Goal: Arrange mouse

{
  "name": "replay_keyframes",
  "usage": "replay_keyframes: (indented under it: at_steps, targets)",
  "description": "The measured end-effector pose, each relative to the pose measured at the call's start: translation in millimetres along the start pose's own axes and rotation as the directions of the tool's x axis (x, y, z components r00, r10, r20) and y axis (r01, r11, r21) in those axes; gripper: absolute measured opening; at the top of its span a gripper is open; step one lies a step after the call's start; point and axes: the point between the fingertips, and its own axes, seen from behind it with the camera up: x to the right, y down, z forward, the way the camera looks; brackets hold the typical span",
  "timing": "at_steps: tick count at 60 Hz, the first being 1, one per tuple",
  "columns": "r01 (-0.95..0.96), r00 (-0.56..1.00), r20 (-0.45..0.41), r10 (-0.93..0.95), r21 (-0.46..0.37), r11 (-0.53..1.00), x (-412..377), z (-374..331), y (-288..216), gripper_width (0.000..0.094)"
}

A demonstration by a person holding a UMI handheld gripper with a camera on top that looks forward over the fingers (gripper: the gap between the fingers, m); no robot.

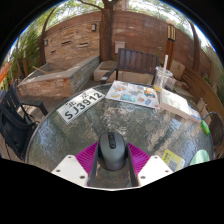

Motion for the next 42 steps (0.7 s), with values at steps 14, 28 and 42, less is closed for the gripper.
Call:
replay_keyframes:
  at_steps: [14,28,42]
  targets:
    - [-0.016,1.0,0.021,0.016,-0.001,1.0,-1,-5,-4,0.0357]
    - [-0.095,0.991,0.116,0.065,0.27,0.958,30,-125,-113,0.0362]
    - [-0.153,0.984,-0.029,0.174,0.356,0.922,221,-208,-98,0.0351]
